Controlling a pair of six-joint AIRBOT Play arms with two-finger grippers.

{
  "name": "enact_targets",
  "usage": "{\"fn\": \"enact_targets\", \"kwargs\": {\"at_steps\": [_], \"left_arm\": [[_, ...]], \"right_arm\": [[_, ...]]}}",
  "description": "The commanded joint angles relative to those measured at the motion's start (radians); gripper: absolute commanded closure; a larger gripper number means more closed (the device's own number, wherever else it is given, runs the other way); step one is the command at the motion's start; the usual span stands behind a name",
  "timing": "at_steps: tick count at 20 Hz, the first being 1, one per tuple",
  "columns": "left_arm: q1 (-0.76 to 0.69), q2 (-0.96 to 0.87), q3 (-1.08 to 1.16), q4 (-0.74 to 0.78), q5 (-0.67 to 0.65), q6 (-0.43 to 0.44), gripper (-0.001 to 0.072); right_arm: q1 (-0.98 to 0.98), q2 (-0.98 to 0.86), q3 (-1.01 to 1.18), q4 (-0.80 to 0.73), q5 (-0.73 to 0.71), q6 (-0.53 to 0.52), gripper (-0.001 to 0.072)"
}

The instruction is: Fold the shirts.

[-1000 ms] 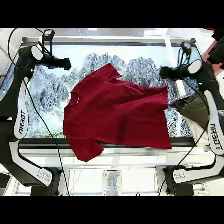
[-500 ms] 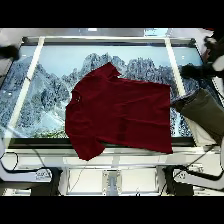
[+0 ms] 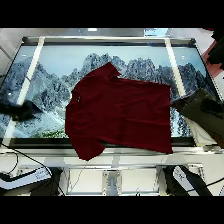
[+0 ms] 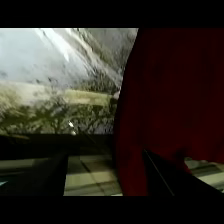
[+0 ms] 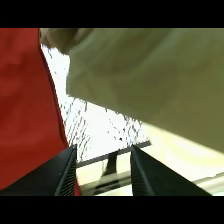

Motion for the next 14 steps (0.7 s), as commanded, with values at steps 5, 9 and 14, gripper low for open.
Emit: {"fn": "enact_targets", "kwargs": {"at_steps": [5, 9, 14], "left_arm": [[-0.074, 0.002, -0.338, -0.07, 0.176, 0.001, 0.0165], [-0.233, -0.006, -0.338, -0.068, 0.281, -0.045, 0.0166], [-0.274, -0.012, -0.338, -0.111, 0.311, -0.077, 0.017]], "right_arm": [[-0.029, 0.122, -0.07, 0.079, -0.034, -0.028, 0.0318], [-0.029, 0.125, -0.07, 0.087, -0.058, -0.028, 0.0318], [-0.029, 0.126, -0.07, 0.086, -0.056, -0.052, 0.0318]]}}
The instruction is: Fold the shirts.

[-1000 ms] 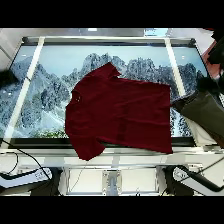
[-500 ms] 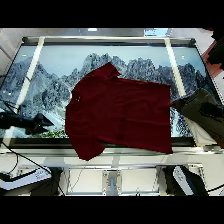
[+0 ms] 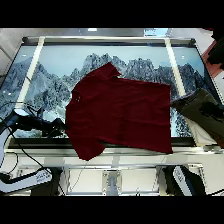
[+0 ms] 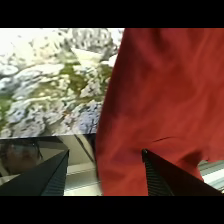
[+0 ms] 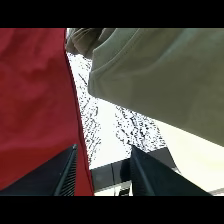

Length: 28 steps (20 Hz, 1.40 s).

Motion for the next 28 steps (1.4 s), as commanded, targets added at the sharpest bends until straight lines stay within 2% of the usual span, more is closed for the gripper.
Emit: {"fn": "enact_targets", "kwargs": {"at_steps": [1, 6, 7, 9, 12, 18, 24, 28], "left_arm": [[-0.029, -0.007, -0.005, -0.053, 0.04, -0.023, 0.0171], [-0.084, -0.056, -0.004, -0.068, 0.048, -0.024, 0.0231], [-0.098, -0.063, -0.004, -0.078, 0.047, -0.024, 0.0294], [-0.102, -0.063, 0.0, -0.099, 0.042, -0.01, 0.0697], [-0.102, -0.063, 0.027, -0.091, 0.019, 0.014, 0.0698], [-0.102, -0.063, 0.071, -0.093, 0.006, 0.053, 0.0698], [-0.102, -0.063, 0.071, -0.095, 0.005, 0.059, 0.0698], [-0.102, -0.063, 0.071, -0.095, 0.006, 0.06, 0.0698]], "right_arm": [[-0.001, 0.002, -0.001, 0.003, -0.004, -0.012, 0.0318], [-0.001, 0.002, -0.001, 0.003, 0.001, -0.012, 0.0319], [-0.001, 0.002, -0.001, 0.003, 0.016, -0.012, 0.0319], [-0.005, 0.002, -0.003, -0.02, 0.082, -0.012, 0.0319], [-0.057, -0.002, -0.108, -0.061, 0.217, 0.002, 0.032], [-0.129, -0.123, -0.476, -0.037, 0.277, 0.0, 0.0319], [-0.127, -0.313, -0.505, -0.007, 0.232, 0.019, 0.0318], [-0.127, -0.322, -0.505, 0.124, 0.131, 0.017, 0.0318]]}}
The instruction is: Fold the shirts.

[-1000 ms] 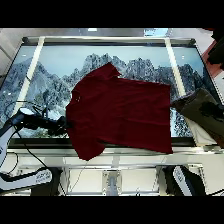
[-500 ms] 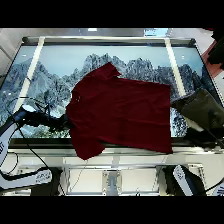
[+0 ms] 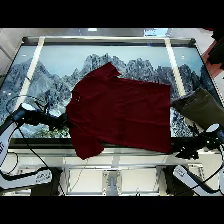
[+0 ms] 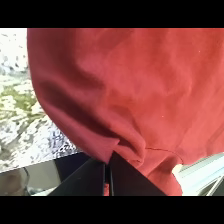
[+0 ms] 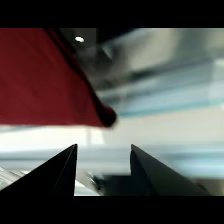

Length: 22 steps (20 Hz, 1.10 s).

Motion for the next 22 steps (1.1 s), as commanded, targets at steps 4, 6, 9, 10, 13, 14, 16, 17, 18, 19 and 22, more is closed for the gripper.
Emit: {"fn": "enact_targets", "kwargs": {"at_steps": [4, 6, 9, 10, 13, 14, 16, 17, 18, 19, 22], "left_arm": [[-0.001, -0.001, 0.001, 0.0, 0.0, 0.001, 0.0698], [-0.001, -0.001, 0.001, 0.0, 0.0, 0.001, 0.0698], [-0.001, -0.001, 0.001, 0.0, 0.0, 0.001, 0.0698], [-0.001, -0.001, 0.001, 0.0, 0.0, 0.001, 0.0698], [-0.001, -0.001, 0.001, 0.0, 0.001, 0.001, 0.0698], [-0.001, -0.001, 0.001, 0.0, 0.002, 0.001, 0.0698], [-0.001, -0.001, 0.001, 0.0, 0.004, 0.002, 0.0698], [-0.001, -0.001, 0.001, 0.0, 0.005, 0.002, 0.0698], [-0.001, -0.001, 0.0, 0.001, 0.007, 0.002, 0.0698], [-0.001, -0.001, 0.001, 0.001, 0.008, 0.002, 0.0698], [-0.001, -0.001, 0.001, 0.001, 0.008, 0.003, 0.0698]], "right_arm": [[0.0, -0.023, -0.007, 0.069, -0.079, 0.001, 0.0318], [0.0, -0.023, -0.007, 0.051, -0.079, 0.002, 0.0319], [0.0, -0.024, -0.007, 0.05, -0.087, 0.002, 0.032], [0.0, -0.026, -0.007, 0.05, -0.087, 0.002, 0.032], [0.0, -0.027, -0.007, 0.051, -0.09, 0.002, 0.0331], [0.0, -0.027, -0.007, 0.051, -0.093, 0.002, 0.0335], [0.0, -0.027, -0.012, 0.055, -0.111, 0.002, 0.041], [0.0, -0.027, -0.018, 0.059, -0.12, 0.002, 0.041], [0.0, -0.027, -0.024, 0.065, -0.129, 0.001, 0.0409], [0.0, -0.027, -0.034, 0.071, -0.135, -0.001, 0.0409], [0.0, -0.027, -0.055, 0.087, -0.129, -0.029, 0.0459]]}}
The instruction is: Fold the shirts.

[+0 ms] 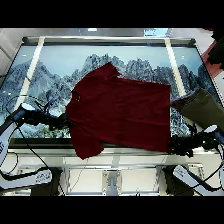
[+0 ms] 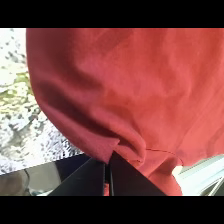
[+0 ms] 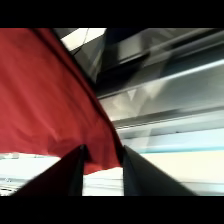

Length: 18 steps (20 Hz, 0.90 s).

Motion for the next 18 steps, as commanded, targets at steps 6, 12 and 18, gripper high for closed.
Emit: {"fn": "enact_targets", "kwargs": {"at_steps": [6, 12, 18], "left_arm": [[0.0, 0.0, 0.027, -0.002, -0.053, 0.042, 0.0699], [0.0, 0.084, 0.364, -0.134, -0.211, 0.079, 0.0699], [0.006, 0.336, 0.912, -0.157, -0.238, 0.077, 0.0699]], "right_arm": [[0.0, 0.009, 0.065, 0.172, 0.119, -0.156, 0.0681], [0.0, 0.171, 0.435, 0.275, 0.296, -0.169, 0.0683], [-0.002, 0.383, 0.895, 0.622, 0.204, -0.209, 0.0683]]}}
